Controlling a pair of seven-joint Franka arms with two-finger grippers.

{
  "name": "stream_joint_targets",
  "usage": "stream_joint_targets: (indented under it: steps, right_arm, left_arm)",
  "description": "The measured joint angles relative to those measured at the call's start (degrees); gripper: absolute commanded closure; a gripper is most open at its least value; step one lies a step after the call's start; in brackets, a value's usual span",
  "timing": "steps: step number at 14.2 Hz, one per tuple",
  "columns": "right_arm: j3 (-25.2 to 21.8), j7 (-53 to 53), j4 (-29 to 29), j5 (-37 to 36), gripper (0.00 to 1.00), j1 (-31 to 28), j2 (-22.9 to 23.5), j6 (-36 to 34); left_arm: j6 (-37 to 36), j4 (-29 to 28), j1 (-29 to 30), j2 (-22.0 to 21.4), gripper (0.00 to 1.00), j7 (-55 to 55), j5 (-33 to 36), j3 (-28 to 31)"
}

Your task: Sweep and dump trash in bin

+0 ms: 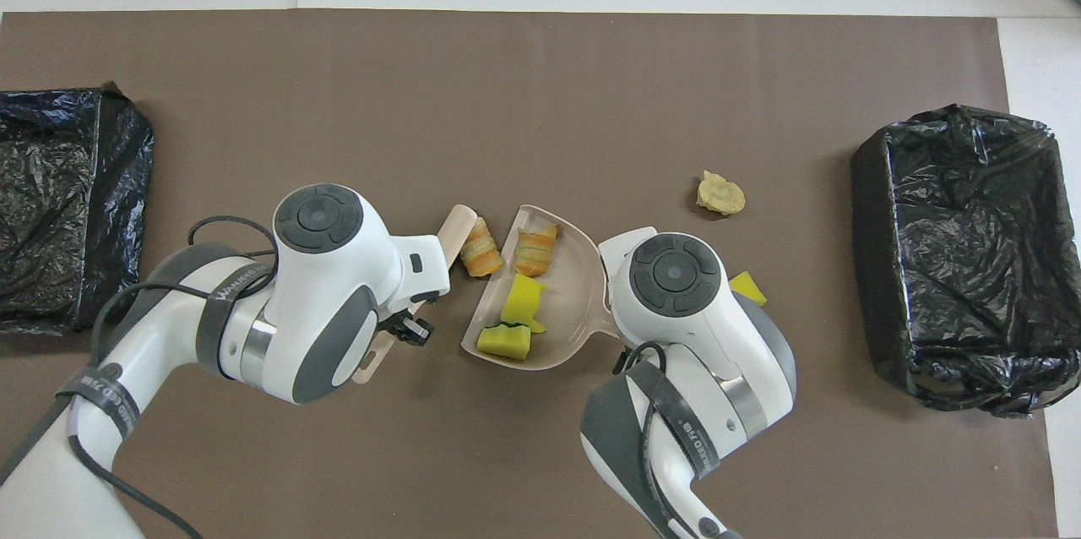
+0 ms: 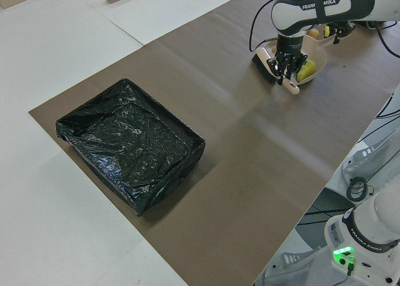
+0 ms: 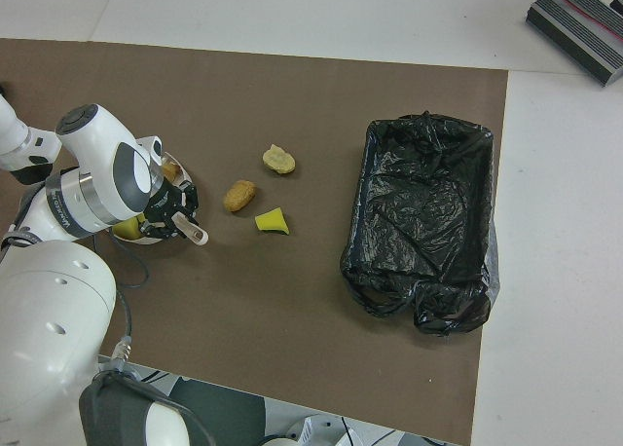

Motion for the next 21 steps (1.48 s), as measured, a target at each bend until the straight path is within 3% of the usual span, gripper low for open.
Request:
stream_joint_targets:
  steps: [6, 10, 15, 21]
  right_arm:
    - [-0.01, 0.0, -0.03, 0.0, 1.0, 0.0, 0.0, 0.0]
    - [-0.01, 0.0, -0.03, 0.0, 1.0, -0.01, 0.0, 0.03]
    - [-0.01, -0.14, -0.03, 0.0, 1.0, -0.01, -0.01, 0.07]
    - [-0.13, -1.21, 0.17, 0.0, 1.0, -0.29, -0.06, 0.21]
  left_arm:
    - [-0.72, -0.18, -10.14, -2.27, 1.0, -14.03, -2.15, -0.15]
    - [-3.68, 0.65, -10.01, -4.5, 1.0, -21.47, -2.3, 1.05]
    - [-6.82, 0.72, -9.85, -7.12, 1.0, -39.65, -2.35, 1.72]
    - [-11.67, 0.35, -9.85, -10.52, 1.0, -42.83, -2.35, 1.75]
